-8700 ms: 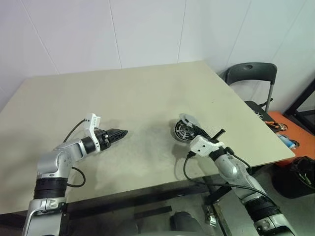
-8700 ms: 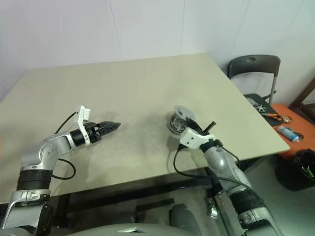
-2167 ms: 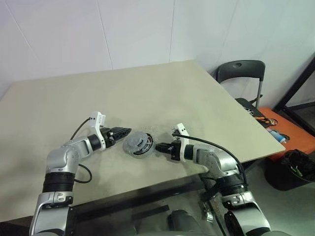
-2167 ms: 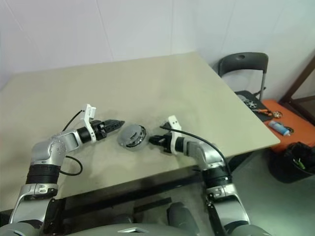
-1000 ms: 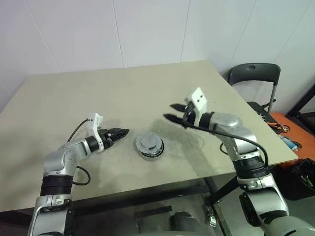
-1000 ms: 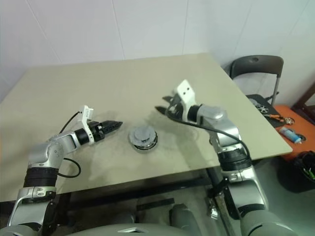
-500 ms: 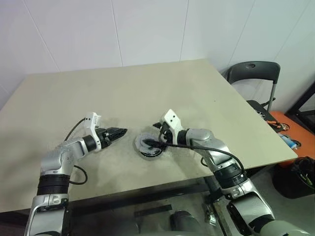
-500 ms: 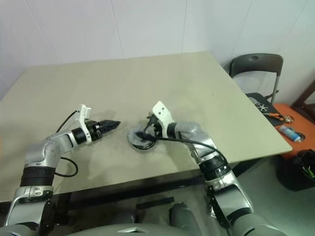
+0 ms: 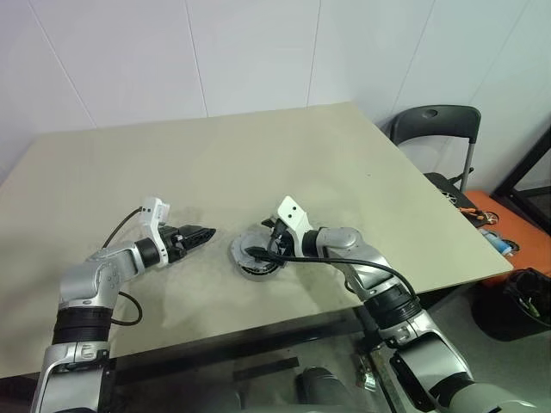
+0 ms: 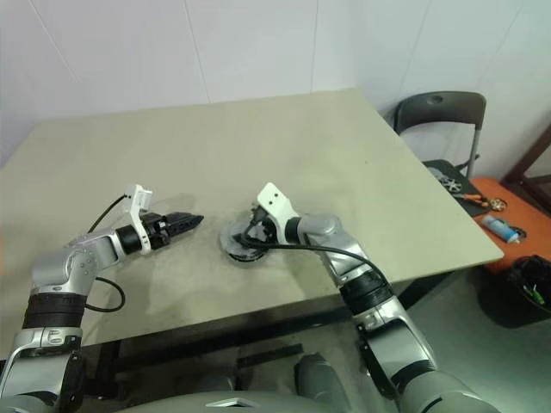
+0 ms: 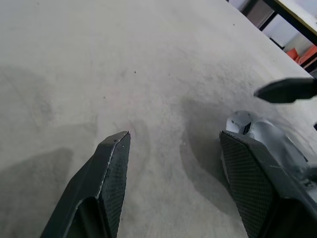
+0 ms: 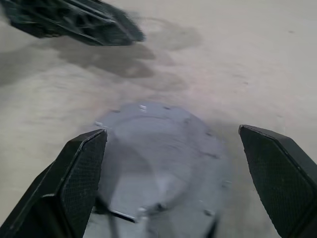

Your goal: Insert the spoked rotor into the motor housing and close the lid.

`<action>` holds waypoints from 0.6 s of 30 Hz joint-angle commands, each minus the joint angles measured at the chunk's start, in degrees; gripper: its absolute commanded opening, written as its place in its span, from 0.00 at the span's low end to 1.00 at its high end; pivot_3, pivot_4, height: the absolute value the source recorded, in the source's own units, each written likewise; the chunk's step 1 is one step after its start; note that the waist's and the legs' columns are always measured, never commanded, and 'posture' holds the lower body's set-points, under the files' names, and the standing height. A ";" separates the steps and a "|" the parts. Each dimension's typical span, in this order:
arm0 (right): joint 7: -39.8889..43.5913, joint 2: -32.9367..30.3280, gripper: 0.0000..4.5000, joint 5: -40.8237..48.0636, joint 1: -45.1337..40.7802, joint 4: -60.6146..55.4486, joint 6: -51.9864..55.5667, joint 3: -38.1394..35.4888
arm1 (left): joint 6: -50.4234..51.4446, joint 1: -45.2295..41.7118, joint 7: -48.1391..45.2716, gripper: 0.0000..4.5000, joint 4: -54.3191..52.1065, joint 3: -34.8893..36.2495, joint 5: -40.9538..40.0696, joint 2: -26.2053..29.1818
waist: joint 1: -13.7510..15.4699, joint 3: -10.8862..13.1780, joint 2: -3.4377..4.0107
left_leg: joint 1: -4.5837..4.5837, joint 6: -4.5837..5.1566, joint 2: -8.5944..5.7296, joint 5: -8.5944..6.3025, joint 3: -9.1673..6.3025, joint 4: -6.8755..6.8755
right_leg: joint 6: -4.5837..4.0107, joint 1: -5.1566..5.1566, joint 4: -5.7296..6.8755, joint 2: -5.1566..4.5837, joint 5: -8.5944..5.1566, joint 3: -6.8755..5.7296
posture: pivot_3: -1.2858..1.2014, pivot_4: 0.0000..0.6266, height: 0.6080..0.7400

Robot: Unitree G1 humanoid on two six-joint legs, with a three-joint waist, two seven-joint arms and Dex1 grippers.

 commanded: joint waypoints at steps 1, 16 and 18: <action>0.99 0.33 0.99 0.09 -0.92 0.01 -0.98 -0.70 | -0.99 -0.47 0.05 0.68 -1.97 0.74 0.08 0.32 | 0.00 0.00 0.00 | 0.00 0.00 0.00 0.00 0.00 0.00 | 0.00 0.00 0.01 0.00 0.00 0.00 | 0.52 0.00 1.00; 1.14 2.26 0.99 -0.25 0.43 -0.61 -0.52 -0.31 | -0.18 -0.81 0.10 0.68 -2.41 0.70 -0.45 -0.04 | -0.02 -0.02 0.00 | 0.02 0.00 0.00 0.00 0.00 0.04 | 0.00 0.01 0.05 0.00 0.00 0.00 | 0.52 0.00 1.00; 1.08 2.22 0.99 -0.66 0.65 0.30 -0.78 -0.18 | -0.11 -0.83 0.20 0.68 -2.52 0.69 -0.50 -0.17 | -0.02 -0.02 0.00 | 0.02 0.00 0.00 0.00 0.00 0.04 | 0.00 0.01 0.05 0.00 0.00 0.00 | 0.52 0.00 1.00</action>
